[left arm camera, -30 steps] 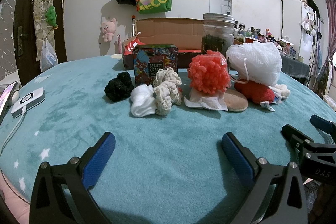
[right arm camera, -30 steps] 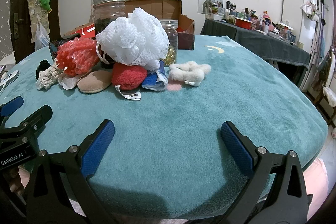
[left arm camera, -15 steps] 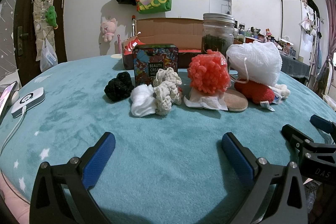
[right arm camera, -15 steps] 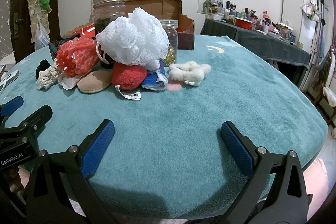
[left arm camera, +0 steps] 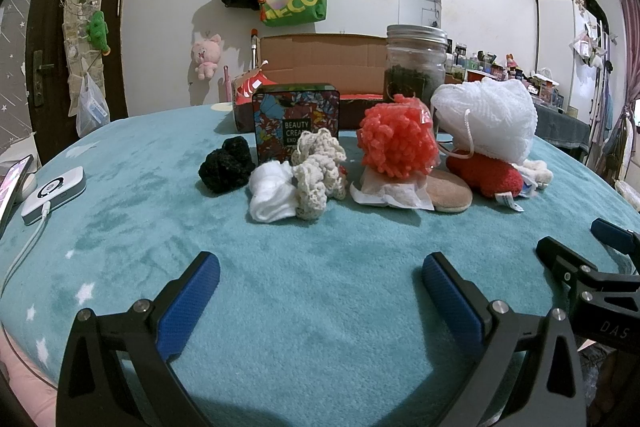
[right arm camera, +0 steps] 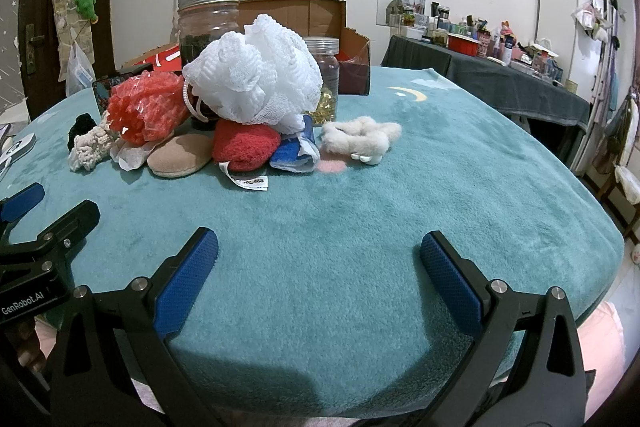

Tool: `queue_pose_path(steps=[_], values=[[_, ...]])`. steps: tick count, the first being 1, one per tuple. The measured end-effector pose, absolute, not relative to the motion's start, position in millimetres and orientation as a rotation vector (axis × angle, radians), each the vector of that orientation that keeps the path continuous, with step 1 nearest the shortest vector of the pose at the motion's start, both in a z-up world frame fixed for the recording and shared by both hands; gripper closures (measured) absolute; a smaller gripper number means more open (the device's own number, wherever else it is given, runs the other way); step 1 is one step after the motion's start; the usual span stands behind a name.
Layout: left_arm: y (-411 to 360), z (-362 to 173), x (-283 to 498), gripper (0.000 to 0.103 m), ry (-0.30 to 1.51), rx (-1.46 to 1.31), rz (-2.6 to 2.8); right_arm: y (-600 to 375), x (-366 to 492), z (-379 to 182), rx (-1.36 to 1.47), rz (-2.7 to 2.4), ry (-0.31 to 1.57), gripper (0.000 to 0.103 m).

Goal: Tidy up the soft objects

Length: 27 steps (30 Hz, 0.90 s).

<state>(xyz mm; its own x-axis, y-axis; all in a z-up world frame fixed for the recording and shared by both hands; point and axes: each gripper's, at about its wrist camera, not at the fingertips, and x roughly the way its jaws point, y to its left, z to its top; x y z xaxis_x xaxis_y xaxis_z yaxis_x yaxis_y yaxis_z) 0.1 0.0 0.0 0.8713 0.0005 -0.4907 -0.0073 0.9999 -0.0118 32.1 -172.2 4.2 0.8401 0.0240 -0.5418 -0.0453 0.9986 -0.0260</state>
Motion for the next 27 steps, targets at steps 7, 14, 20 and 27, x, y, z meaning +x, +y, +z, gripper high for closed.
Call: queue_pose_path(steps=[7, 14, 20, 27], values=[[0.0, 0.0, 0.1, 0.0, 0.513, -0.013, 0.004, -172.1, 32.0, 4.3, -0.038, 0.036, 0.572, 0.0], [0.0, 0.0, 0.1, 0.0, 0.514, -0.014, 0.004, -172.2, 31.9, 4.5, -0.038, 0.036, 0.572, 0.0], [-0.1, 0.0, 0.1, 0.0, 0.514, -0.013, 0.004, -172.3, 31.9, 4.5, -0.038, 0.036, 0.572, 0.0], [-0.1, 0.8, 0.0, 0.0, 0.519, -0.016, -0.001, -172.0, 31.9, 5.0, -0.038, 0.038, 0.573, 0.0]])
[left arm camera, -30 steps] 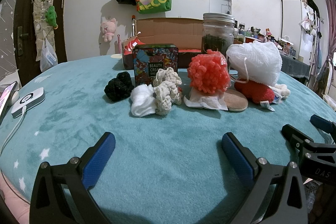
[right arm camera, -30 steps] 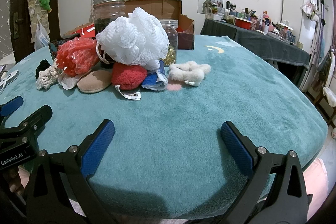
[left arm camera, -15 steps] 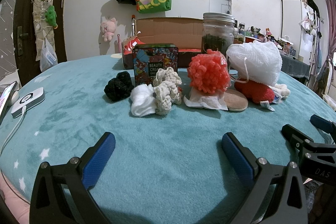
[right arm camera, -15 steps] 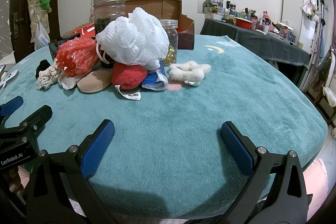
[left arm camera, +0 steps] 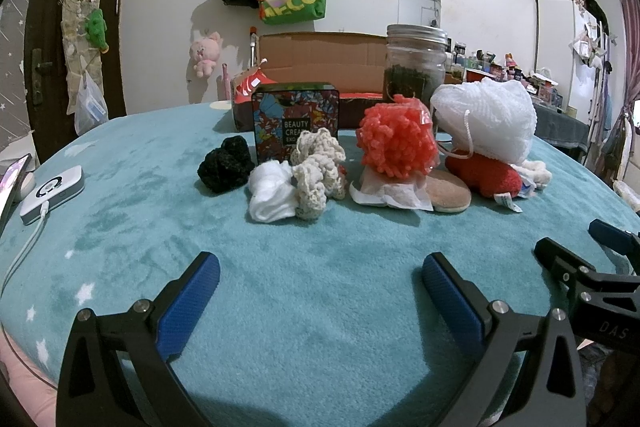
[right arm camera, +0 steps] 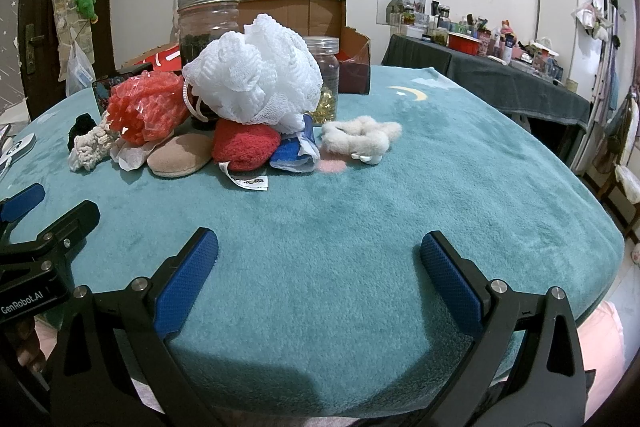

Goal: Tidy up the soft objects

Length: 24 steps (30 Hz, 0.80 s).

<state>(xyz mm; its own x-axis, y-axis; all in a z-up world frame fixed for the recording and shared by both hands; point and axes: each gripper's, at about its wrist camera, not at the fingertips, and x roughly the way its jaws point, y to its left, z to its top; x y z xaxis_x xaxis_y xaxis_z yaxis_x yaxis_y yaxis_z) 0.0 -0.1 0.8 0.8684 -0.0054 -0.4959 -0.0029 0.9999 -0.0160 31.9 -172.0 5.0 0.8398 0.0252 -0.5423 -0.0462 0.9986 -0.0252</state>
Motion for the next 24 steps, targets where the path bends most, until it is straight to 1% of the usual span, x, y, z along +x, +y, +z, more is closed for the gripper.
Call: queue_pose_path(steps=[12, 24], values=[[10.7, 19.4, 6.7, 0.0, 0.507, -0.018, -0.001, -182.7, 39.3, 11.8, -0.006, 0.063, 0.586, 0.0], [55.1, 51.0, 40.0, 0.0, 0.53, -0.023, 0.033, -222.1, 68.4, 42.0, 0.038, 0.003, 0.592, 0.0]])
